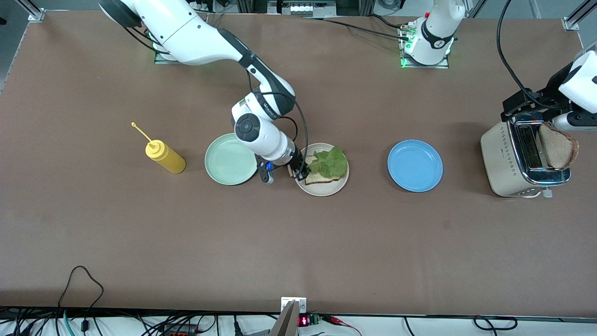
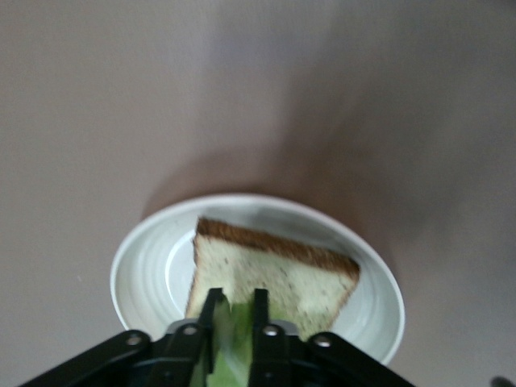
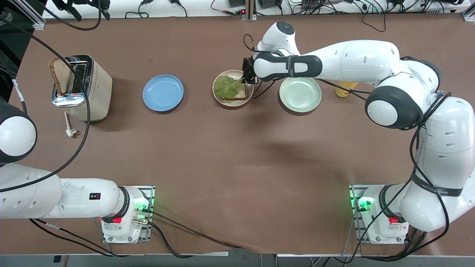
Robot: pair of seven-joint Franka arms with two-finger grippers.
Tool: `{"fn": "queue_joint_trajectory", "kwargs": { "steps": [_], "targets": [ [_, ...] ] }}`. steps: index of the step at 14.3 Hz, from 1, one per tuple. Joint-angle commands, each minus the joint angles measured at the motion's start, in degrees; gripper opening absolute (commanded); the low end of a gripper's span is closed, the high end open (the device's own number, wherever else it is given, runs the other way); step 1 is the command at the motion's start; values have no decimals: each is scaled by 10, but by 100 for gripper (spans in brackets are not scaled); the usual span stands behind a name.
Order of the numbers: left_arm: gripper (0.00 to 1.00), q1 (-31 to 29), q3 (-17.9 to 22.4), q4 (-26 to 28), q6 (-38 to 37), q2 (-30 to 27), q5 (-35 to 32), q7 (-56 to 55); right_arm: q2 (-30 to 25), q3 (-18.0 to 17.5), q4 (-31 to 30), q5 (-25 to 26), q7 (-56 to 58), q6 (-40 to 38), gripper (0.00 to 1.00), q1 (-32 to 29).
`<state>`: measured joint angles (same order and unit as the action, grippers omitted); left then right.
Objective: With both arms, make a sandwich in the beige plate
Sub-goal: 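Lower the lettuce onto the bread and open the right gripper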
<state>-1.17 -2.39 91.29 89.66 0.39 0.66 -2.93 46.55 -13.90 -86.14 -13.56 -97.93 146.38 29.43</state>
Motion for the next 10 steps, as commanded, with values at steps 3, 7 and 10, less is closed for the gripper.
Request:
{"fn": "queue_joint_trajectory", "kwargs": {
  "steps": [3,7,10],
  "targets": [
    [100,-1,0,-2,-3,-6,-4,6,-7,6,15,3,5,-7,95,0],
    [100,-1,0,-2,-4,-6,-4,6,-65,6,10,-4,53,-96,100,-35],
    [100,-1,0,-2,-6,-5,-4,6,-131,6,2,-5,130,-215,100,-88]
  ]
}}
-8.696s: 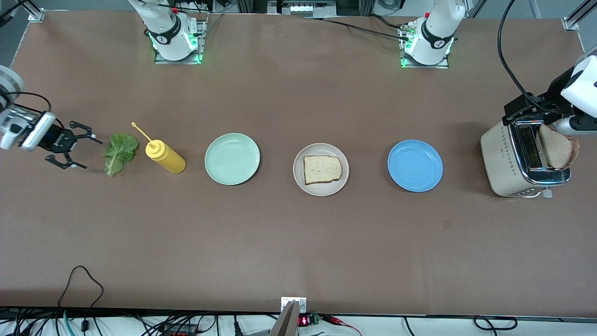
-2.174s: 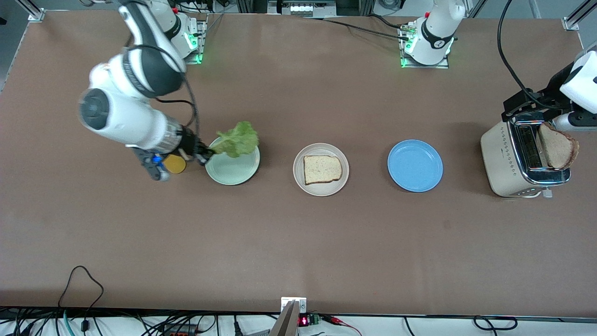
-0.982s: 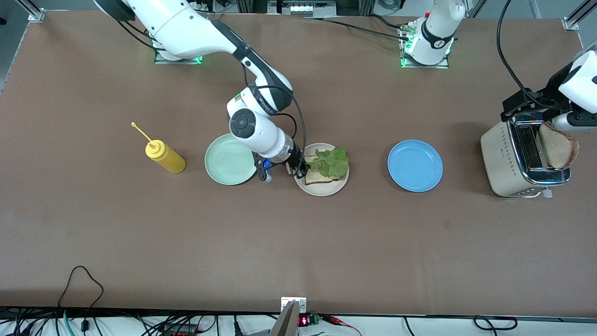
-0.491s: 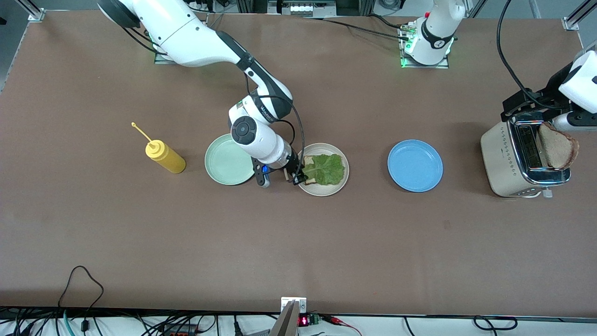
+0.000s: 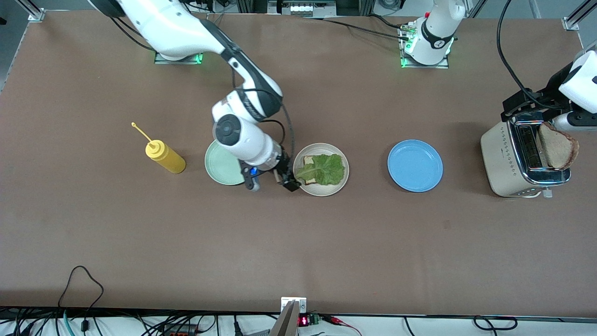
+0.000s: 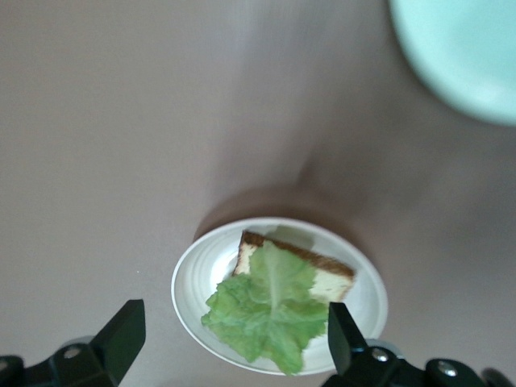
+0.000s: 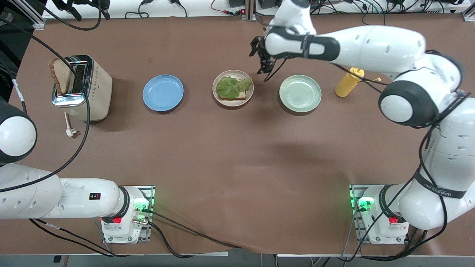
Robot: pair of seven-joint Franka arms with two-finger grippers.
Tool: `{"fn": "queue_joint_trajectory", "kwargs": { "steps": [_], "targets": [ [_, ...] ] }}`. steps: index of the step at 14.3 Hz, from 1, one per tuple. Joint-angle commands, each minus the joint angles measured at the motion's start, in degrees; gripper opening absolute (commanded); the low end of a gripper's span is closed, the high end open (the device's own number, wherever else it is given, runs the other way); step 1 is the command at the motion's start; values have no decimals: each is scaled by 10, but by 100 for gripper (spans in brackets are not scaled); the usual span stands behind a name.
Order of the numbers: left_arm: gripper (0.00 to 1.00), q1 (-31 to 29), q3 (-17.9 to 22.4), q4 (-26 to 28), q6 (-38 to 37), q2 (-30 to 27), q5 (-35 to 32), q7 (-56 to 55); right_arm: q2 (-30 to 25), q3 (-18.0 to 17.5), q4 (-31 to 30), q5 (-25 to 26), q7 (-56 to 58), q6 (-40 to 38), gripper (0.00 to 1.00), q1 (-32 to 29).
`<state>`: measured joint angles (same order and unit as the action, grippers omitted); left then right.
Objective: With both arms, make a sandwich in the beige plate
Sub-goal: 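Withdraw the right gripper while the left gripper reaches the toaster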
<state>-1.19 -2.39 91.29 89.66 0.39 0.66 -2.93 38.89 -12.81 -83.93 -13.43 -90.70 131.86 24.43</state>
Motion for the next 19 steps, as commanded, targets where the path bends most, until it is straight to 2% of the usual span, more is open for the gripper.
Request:
{"fn": "queue_joint_trajectory", "kwargs": {
  "steps": [1,4,6,8,12,13,15,17,18,19],
  "targets": [
    [100,0,0,-2,-7,-4,-4,6,-80,-5,-37,-9,107,-90,100,-53],
    [100,1,0,-6,-6,0,-5,5,-158,-5,-88,-26,211,-136,100,-112],
    [100,1,0,-7,-2,4,-4,5,-202,-5,-107,-27,320,-204,100,-165],
    [100,1,0,-15,-1,8,-5,5,-232,-5,-107,-27,422,-264,100,-219],
    [100,0,1,-15,-2,11,-6,5,-285,0,-106,-13,579,-323,100,-292],
    [100,0,1,-15,-4,33,-11,6,-306,29,-104,20,663,-356,100,-295],
    [100,1,0,-22,-7,44,-12,8,-333,42,-104,68,765,-377,100,-306],
    [100,5,1,-23,-6,47,-12,7,-346,73,-99,82,876,-409,100,-325],
    [100,6,0,-23,-6,49,-12,9,-355,102,-95,82,912,-416,100,-324],
    [100,7,0,-23,-6,56,-12,10,-357,117,-79,83,918,-421,100,-325]
  ]
}}
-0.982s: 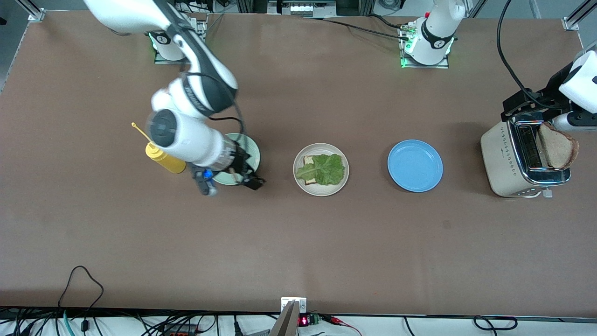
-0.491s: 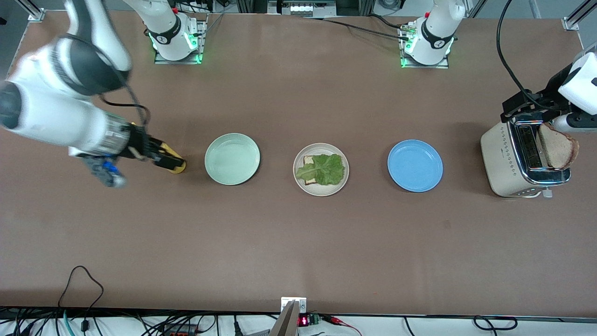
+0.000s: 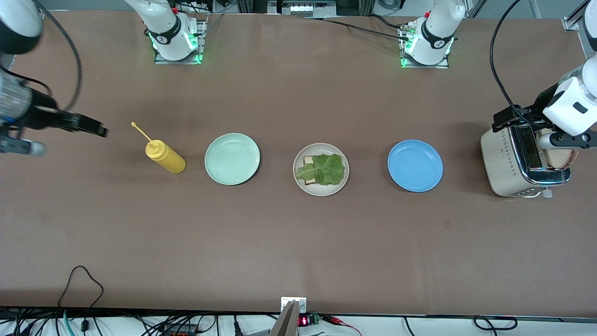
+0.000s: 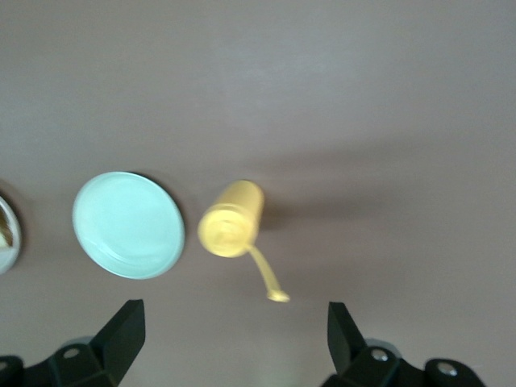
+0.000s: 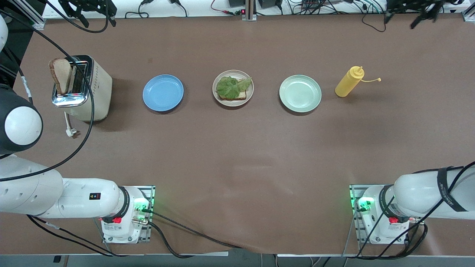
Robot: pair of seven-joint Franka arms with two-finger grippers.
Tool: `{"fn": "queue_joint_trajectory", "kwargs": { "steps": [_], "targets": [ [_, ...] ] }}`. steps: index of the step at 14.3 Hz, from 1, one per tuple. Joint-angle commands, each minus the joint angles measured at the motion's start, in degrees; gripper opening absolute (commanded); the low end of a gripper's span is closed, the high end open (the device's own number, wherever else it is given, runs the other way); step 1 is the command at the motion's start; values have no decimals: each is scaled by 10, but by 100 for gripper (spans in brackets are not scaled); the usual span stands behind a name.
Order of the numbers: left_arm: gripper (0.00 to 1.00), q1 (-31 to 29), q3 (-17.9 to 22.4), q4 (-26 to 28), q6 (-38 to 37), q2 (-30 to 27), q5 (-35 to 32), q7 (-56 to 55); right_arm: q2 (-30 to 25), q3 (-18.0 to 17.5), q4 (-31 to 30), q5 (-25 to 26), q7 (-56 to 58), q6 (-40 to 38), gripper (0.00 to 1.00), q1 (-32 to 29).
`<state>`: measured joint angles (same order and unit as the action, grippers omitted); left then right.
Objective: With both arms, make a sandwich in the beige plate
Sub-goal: 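Withdraw the right gripper while the left gripper reaches the toaster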
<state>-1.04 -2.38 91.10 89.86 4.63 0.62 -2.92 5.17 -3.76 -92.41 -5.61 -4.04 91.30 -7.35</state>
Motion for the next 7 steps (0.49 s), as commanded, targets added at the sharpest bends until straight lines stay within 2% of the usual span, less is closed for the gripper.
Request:
{"fn": "queue_joint_trajectory", "kwargs": {
  "steps": [1,4,6,7],
  "targets": [
    [100,4,2,-20,-9,20,-12,10,-17,37,33,17,50,-38,100,-10],
    [100,-5,9,-18,-9,27,-60,11,-3,37,88,87,55,-81,100,-6],
    [100,-46,10,-21,-8,27,-68,14,-7,38,84,74,52,-78,100,2],
    [100,-66,9,-22,-7,30,-64,15,-9,38,71,75,45,-81,100,26]
  ]
}}
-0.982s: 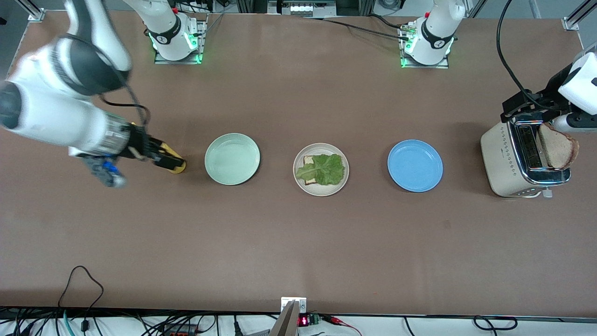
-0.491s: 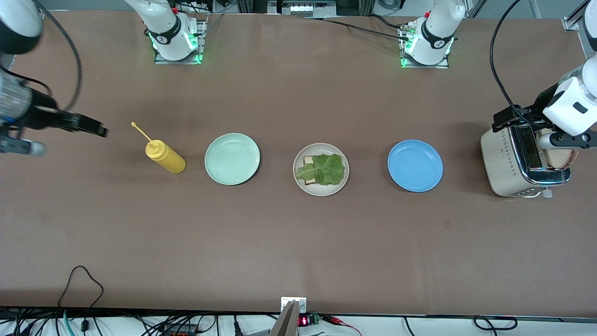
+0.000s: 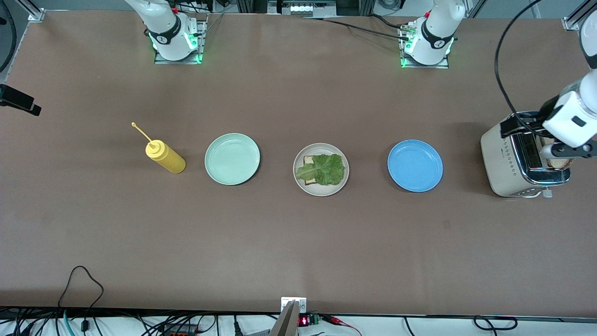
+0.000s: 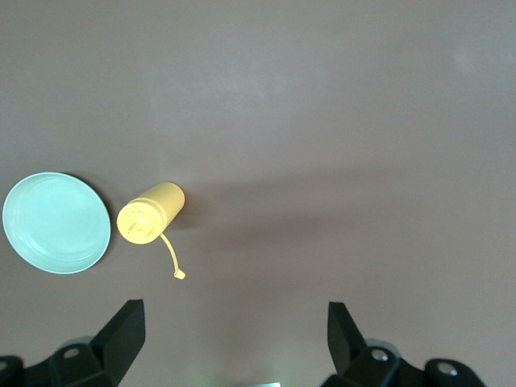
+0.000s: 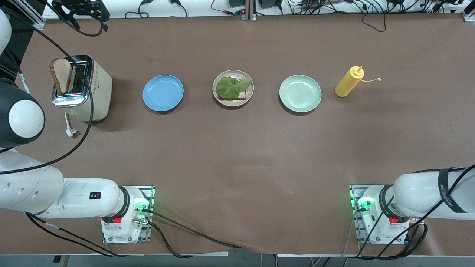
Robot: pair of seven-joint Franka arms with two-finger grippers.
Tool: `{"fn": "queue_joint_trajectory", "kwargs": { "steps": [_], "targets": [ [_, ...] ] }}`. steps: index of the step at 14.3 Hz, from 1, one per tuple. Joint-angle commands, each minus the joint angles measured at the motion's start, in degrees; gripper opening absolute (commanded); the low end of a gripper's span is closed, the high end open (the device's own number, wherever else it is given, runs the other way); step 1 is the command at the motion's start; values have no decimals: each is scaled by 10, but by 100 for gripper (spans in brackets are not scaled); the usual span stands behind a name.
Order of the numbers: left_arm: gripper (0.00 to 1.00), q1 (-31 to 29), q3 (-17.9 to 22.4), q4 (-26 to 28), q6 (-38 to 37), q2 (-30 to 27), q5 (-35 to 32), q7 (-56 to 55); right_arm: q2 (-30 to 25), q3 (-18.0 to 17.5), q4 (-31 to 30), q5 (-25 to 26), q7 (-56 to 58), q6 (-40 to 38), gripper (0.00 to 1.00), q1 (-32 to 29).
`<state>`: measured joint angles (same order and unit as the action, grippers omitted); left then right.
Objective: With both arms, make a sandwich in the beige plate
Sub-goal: 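Grasp the bread slice in the toaster with the left gripper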
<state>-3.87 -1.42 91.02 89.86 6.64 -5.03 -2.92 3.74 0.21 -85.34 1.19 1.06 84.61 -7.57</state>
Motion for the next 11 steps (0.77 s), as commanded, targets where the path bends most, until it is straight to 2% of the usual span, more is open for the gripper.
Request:
{"fn": "queue_joint_trajectory", "kwargs": {
  "steps": [1,3,5,7,11],
  "targets": [
    [100,-52,0,-22,-4,19,-7,15,0,7,-14,12,-6,-15,100,46],
    [100,-75,0,-41,-2,45,-13,21,1,11,-20,11,-7,-6,100,57],
    [100,-119,0,-80,-6,81,-15,89,3,15,-19,22,-5,10,100,83],
    [100,-166,0,-81,-7,108,-9,162,6,23,-18,19,0,41,100,83],
    [100,-214,-1,-71,-11,143,-4,204,5,21,-19,15,-6,13,100,87]
  ]
}}
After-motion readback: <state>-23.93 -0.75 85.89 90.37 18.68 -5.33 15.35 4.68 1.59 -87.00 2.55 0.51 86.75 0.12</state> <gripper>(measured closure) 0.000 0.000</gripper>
